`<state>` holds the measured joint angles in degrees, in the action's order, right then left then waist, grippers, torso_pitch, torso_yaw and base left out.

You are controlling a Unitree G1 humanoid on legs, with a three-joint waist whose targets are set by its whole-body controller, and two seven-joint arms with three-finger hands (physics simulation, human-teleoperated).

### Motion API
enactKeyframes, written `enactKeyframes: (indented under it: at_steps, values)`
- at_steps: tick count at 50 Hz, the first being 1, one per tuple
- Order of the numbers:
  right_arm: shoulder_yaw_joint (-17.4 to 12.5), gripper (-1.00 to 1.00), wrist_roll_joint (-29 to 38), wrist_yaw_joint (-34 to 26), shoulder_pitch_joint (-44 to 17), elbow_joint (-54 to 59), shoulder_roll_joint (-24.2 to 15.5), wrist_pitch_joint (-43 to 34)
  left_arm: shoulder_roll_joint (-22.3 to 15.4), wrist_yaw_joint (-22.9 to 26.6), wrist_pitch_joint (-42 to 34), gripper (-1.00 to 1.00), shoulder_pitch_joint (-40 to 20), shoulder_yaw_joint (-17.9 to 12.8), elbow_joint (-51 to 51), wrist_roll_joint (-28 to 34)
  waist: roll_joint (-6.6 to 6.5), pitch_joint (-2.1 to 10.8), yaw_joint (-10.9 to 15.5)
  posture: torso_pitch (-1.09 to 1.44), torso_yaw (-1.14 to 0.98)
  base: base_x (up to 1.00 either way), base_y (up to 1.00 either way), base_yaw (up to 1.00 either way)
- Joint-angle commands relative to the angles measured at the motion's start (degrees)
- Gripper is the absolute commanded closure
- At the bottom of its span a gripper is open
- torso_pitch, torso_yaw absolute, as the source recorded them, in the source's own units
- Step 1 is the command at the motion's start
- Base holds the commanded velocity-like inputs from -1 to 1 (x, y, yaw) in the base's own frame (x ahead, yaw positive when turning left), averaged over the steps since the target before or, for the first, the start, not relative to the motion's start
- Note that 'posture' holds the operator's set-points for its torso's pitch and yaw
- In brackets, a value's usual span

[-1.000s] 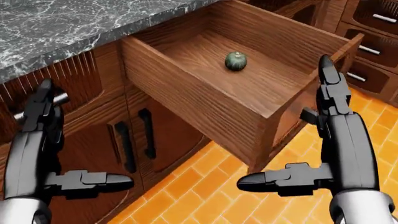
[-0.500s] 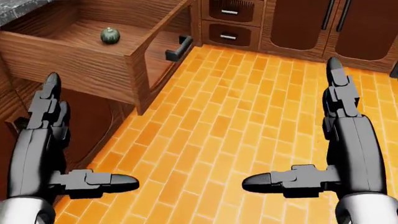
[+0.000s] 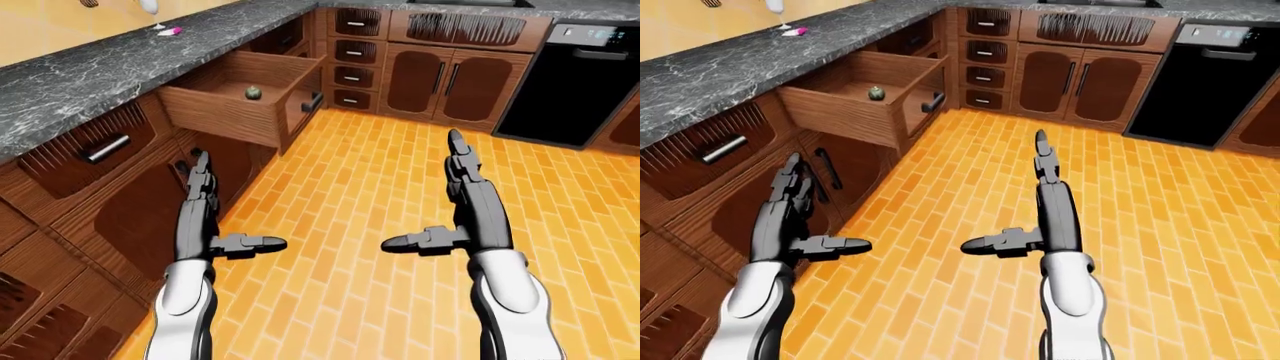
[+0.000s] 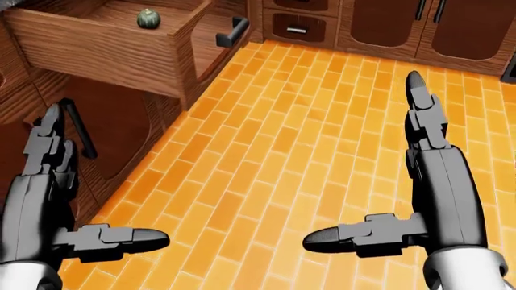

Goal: Close the right drawer.

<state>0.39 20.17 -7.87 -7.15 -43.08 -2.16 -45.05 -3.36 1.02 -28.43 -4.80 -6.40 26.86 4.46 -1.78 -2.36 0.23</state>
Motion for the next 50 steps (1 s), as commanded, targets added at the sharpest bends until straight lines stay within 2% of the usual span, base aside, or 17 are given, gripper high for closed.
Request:
enactKeyframes:
  at_steps: [1,4,5,7,13,16,17,20,26,29,30,32,39,42,43,46,50]
  values:
    - [0.5,-1.00,0.2,0.1,-1.4,-2.3,0.1,1.7,-0.6,-0.3,2.1,-1.00,-1.3,-0.8,2.6,0.1,-0.08,0.80,0.2,0.00,0.00,0.10,0.00,0.00]
    - [0.3,-1.00,0.2,-0.1,-1.5,-2.6,0.2,1.6,-0.6,-0.3,1.7,-1.00,-1.5,-0.5,3.0,0.2,-2.90,0.34,0.3,0.00,0.00,0.10,0.00,0.00]
    - [0.3,-1.00,0.1,-0.1,-1.5,-2.6,0.2,1.5,-0.6,-0.3,1.6,-1.00,-1.5,-0.5,3.0,0.2,-1.18,0.01,0.5,0.00,0.00,0.10,0.00,0.00]
    - [0.3,-1.00,0.2,-0.2,-1.5,-2.7,0.1,1.4,-0.6,-0.3,1.4,-1.00,-1.6,-0.5,3.2,0.2,-1.75,0.87,-0.1,0.00,0.00,0.10,0.00,0.00]
    - [0.5,-1.00,0.5,-0.3,-1.8,-2.6,0.1,1.0,-0.5,-0.2,1.3,-1.00,-1.7,-0.3,3.2,0.4,1.73,0.67,0.3,0.00,0.00,0.14,0.00,0.00]
    - [0.4,-1.00,0.5,-0.4,-1.9,-2.8,0.1,0.8,-0.6,-0.2,1.3,-1.00,-1.8,-0.4,3.2,0.3,6.59,1.77,0.3,0.00,0.00,0.15,0.00,0.00]
    - [0.4,-1.00,0.5,-0.4,-1.9,-2.7,0.1,0.8,-0.6,-0.2,1.3,-1.00,-1.8,-0.4,3.2,0.3,4.02,0.83,-0.3,0.00,0.00,0.15,0.00,0.00]
    - [0.7,-1.00,0.5,-0.4,-1.9,-2.8,0.2,1.1,-0.6,-0.2,1.9,-1.00,-1.5,-0.6,2.9,0.2,4.12,0.80,-0.2,0.00,0.00,0.18,0.00,0.00]
    - [0.7,-1.00,0.1,-0.4,-1.6,-2.7,0.3,1.6,-0.5,-0.2,2.1,-1.00,-1.1,-0.8,2.8,0.0,0.05,-0.79,-0.6,0.00,0.00,0.33,0.00,0.00]
    - [0.5,-1.00,-0.1,-0.3,-1.4,-2.7,0.3,1.7,-0.6,-0.3,2.1,-1.00,-1.0,-0.8,2.9,0.1,-4.81,0.77,-0.8,0.00,0.00,0.39,0.00,0.00]
    - [0.4,-1.00,-0.2,-0.3,-1.4,-2.7,0.3,1.8,-0.6,-0.2,2.0,-1.00,-1.0,-0.9,2.9,0.0,-2.68,-0.27,0.0,0.00,0.00,0.40,0.00,0.00]
    - [0.4,-1.00,-0.3,-0.2,-1.5,-2.5,0.4,1.8,-0.6,-0.3,2.0,-1.00,-1.2,-0.9,2.8,0.0,-2.77,-0.36,-0.1,0.00,0.00,0.39,0.00,0.00]
    - [0.8,-1.00,0.0,-0.3,-1.6,-2.6,0.2,1.6,-0.6,-0.2,2.4,-1.00,-0.9,-1.2,2.7,-0.3,1.44,0.31,1.1,0.00,0.00,0.40,0.00,0.00]
    - [1.0,-1.00,0.1,-0.3,-1.7,-2.8,0.3,1.5,-0.7,-0.2,2.3,-1.00,-0.8,-1.3,3.0,-0.4,6.47,1.83,1.0,0.00,0.00,0.40,0.00,0.00]
    - [1.0,-1.00,0.1,-0.3,-1.7,-2.7,0.3,1.6,-0.7,-0.2,2.3,-1.00,-0.7,-1.4,2.9,-0.4,3.91,0.66,0.1,0.00,0.00,0.41,0.00,0.00]
    - [1.0,-1.00,0.0,-0.3,-1.6,-2.4,0.3,1.9,-0.7,-0.2,2.3,-1.00,-0.7,-1.4,3.0,-0.4,4.58,0.45,-0.3,0.00,0.00,0.41,0.00,0.00]
    - [0.9,-1.00,-0.3,-0.4,-1.6,-2.3,0.4,2.1,-0.7,-0.4,2.0,-1.00,-1.0,-1.1,3.0,-0.1,2.45,0.05,-0.7,0.00,0.00,0.42,0.00,0.00]
